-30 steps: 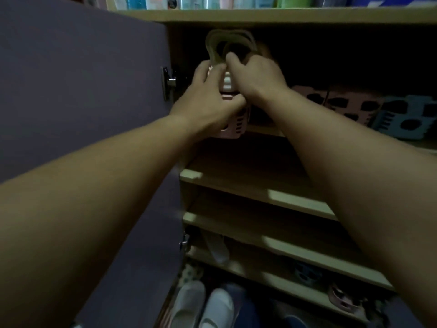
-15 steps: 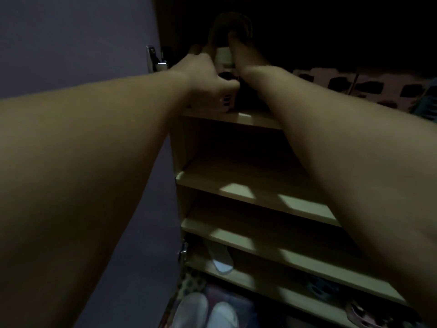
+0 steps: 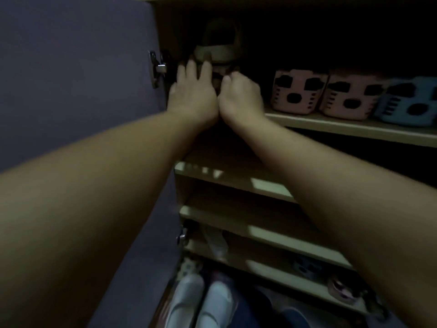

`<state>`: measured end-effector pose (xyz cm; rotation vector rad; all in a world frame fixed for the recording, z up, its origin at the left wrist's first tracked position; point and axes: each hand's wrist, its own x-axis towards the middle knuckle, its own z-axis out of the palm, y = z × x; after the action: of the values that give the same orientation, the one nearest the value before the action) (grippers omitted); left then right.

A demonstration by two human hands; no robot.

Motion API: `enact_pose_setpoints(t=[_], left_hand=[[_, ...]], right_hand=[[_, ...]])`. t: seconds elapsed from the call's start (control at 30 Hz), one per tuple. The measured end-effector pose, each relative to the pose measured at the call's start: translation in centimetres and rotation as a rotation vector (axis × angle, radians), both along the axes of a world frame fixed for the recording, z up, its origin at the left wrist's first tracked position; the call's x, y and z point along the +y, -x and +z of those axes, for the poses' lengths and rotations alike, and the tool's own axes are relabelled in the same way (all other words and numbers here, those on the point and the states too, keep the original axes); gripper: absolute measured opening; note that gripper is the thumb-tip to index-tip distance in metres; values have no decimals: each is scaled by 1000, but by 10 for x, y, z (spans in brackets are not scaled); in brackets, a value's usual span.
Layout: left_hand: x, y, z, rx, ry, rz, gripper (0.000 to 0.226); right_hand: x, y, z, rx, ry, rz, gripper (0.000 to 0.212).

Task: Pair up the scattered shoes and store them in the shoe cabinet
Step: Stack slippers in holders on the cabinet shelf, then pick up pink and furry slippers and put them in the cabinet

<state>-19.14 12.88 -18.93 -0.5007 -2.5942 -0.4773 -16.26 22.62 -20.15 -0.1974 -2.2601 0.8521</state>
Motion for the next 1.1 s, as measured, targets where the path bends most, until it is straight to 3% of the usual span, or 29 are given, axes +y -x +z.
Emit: enact_pose_setpoints(t=[0.1, 0.2, 0.3, 0.4, 0.47, 0.57, 0.67, 0.7, 0.77, 0.83, 0.93, 1.0, 1.1], left_hand=[[-14, -59, -50, -10, -35, -43, 82], [-37, -124, -122, -250, -100, -39, 58], [-66, -216, -232, -542, -98, -25, 37], [-110, -322, -347, -907, -167, 135, 42], [-138, -381, -410, -1049, -157, 223, 41], [-176, -442, -476, -1172, -61, 308, 39], [-202, -469, -506, -1069, 245, 256, 28], [-204, -476, -508, -1240, 76, 253, 30], [-212, -480, -524, -1101, 192, 124, 35], [-207, -471, -525, -1123, 187, 60, 48], [-190, -459, -514, -1233, -15, 122, 32], [-178, -454, -504, -1218, -129, 153, 34], [-164, -448, -485, -1198, -114, 111, 47]], right_hand=[[-20, -58, -30, 70, -54, 35, 38], [-31, -116, -94, -30, -97, 5, 40], [-41, -189, -199, -377, -132, 37, 38], [-50, -268, -307, -877, -151, 163, 32], [-53, -315, -370, -1159, -137, 242, 23], [-65, -378, -448, -1454, -23, 240, 46], [-85, -431, -490, -1537, 128, 160, 72], [-93, -443, -499, -1549, 167, 146, 79], [-106, -453, -515, -1581, 223, 116, 91], [-112, -450, -528, -1581, 259, 68, 82], [-111, -437, -536, -1602, 198, 50, 53], [-107, -433, -526, -1636, 12, 74, 45], [-89, -429, -499, -1554, -258, 201, 44]])
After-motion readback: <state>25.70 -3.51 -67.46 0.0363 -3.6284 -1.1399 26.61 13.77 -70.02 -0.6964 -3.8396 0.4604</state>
